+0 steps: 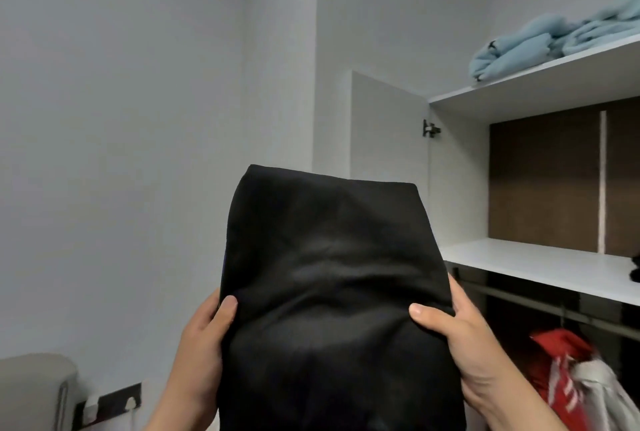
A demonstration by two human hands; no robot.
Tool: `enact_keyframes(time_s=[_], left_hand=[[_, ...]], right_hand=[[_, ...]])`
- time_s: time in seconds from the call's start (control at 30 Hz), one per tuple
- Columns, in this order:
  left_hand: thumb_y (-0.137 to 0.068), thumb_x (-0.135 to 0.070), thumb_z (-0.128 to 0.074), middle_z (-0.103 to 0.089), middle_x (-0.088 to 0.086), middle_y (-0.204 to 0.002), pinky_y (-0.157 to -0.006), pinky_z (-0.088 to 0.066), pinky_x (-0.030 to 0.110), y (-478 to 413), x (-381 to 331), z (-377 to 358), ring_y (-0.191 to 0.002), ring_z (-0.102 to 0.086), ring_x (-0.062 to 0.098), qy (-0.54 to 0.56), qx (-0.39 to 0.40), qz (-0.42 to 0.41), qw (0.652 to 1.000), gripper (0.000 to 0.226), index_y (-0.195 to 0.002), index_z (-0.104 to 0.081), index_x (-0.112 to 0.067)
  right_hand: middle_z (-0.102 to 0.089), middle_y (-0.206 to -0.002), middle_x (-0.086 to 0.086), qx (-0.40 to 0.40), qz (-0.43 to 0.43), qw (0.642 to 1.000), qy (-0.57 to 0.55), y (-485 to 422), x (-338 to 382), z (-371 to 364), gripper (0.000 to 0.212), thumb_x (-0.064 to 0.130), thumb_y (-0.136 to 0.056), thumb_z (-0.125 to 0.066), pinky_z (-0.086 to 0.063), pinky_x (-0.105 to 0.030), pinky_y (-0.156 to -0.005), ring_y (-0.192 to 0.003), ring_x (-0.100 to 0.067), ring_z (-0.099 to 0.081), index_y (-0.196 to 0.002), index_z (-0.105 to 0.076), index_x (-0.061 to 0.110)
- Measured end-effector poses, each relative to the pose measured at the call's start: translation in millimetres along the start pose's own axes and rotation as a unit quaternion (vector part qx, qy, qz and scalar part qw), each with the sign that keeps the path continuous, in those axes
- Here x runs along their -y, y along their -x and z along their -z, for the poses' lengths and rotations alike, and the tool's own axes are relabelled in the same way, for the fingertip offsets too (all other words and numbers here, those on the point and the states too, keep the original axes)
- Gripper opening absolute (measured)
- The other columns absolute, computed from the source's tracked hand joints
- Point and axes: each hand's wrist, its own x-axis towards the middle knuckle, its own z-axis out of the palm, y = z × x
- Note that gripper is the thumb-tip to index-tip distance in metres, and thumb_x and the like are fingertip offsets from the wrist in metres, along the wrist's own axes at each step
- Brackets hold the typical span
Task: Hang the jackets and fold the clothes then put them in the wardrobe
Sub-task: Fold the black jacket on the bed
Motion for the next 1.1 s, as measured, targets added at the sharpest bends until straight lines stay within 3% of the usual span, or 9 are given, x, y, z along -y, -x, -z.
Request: enact_keyframes(time_s=[0.2, 0.4, 0.57, 0.7, 0.83, 0.9, 1.1], left_hand=[[-0.097, -0.026, -0.053, -0.071, -0.002, -0.121, -0.090, -0.049, 0.040, -9, 62, -108, -0.112, -0.067, 0.017, 0.048, 0.063, 0.031, 0.996, 0.028, -0.119, -0.071, -0.025], [-0.098, -0.021, -0.052, -0.073, 0.000, -0.114, -0.078, -0.055, 0.032, -23, 115, -184, -0.102, -0.070, 0.014, 0.089, 0.110, 0.087, 0.986, 0.026, -0.115, -0.071, -0.021], [-0.099, -0.019, -0.049, -0.071, -0.002, -0.122, -0.092, -0.050, 0.038, -56, 158, -227, -0.113, -0.067, 0.017, 0.135, 0.174, 0.121, 0.968, 0.032, -0.125, -0.067, -0.023], [-0.099, -0.019, -0.049, -0.070, -0.001, -0.124, -0.100, -0.046, 0.045, -90, 193, -253, -0.116, -0.065, 0.021, 0.167, 0.213, 0.148, 0.951, 0.032, -0.125, -0.067, -0.023], [-0.099, -0.015, -0.049, -0.074, -0.004, -0.114, -0.078, -0.059, 0.030, -132, 226, -288, -0.103, -0.070, 0.011, 0.178, 0.231, 0.164, 0.942, 0.031, -0.108, -0.076, -0.029], [-0.099, -0.016, -0.050, -0.074, -0.004, -0.112, -0.072, -0.059, 0.025, -147, 239, -307, -0.101, -0.070, 0.010, 0.190, 0.242, 0.182, 0.934, 0.031, -0.102, -0.077, -0.031], [-0.097, -0.018, -0.055, -0.075, -0.001, -0.110, -0.076, -0.059, 0.037, -156, 279, -369, -0.096, -0.073, 0.014, 0.230, 0.282, 0.245, 0.899, 0.026, -0.099, -0.078, -0.030]], right_hand=[[-0.071, -0.120, -0.008, -0.067, 0.034, 0.996, 0.057, 17, 33, 94, 0.065, 0.001, -0.063, -0.072, -0.058, -0.028, -0.075, -0.108, -0.026, -0.070, -0.120, -0.069, 0.032], [-0.070, -0.123, -0.006, -0.138, 0.021, 0.985, 0.103, 27, 40, 159, 0.069, 0.003, -0.065, -0.072, -0.055, -0.042, -0.091, -0.114, -0.029, -0.067, -0.125, -0.065, 0.036], [-0.071, -0.121, -0.004, -0.200, 0.018, 0.969, 0.141, 14, 31, 190, 0.066, -0.006, -0.073, -0.068, -0.058, -0.033, -0.081, -0.110, -0.024, -0.069, -0.123, -0.067, 0.038], [-0.073, -0.118, -0.002, -0.244, 0.012, 0.957, 0.155, -8, 22, 202, 0.064, -0.002, -0.069, -0.072, -0.059, -0.028, -0.074, -0.106, -0.023, -0.071, -0.116, -0.070, 0.041], [-0.073, -0.118, 0.000, -0.294, 0.011, 0.938, 0.183, -36, 14, 216, 0.062, -0.007, -0.080, -0.067, -0.058, -0.035, -0.082, -0.106, -0.022, -0.071, -0.113, -0.069, 0.046], [-0.073, -0.117, -0.001, -0.318, 0.007, 0.930, 0.187, -43, 12, 224, 0.062, -0.006, -0.081, -0.067, -0.059, -0.033, -0.079, -0.105, -0.023, -0.071, -0.115, -0.068, 0.046], [-0.072, -0.119, -0.001, -0.365, 0.007, 0.907, 0.212, -46, 16, 257, 0.064, -0.006, -0.082, -0.066, -0.060, -0.031, -0.078, -0.107, -0.023, -0.070, -0.124, -0.065, 0.042]])
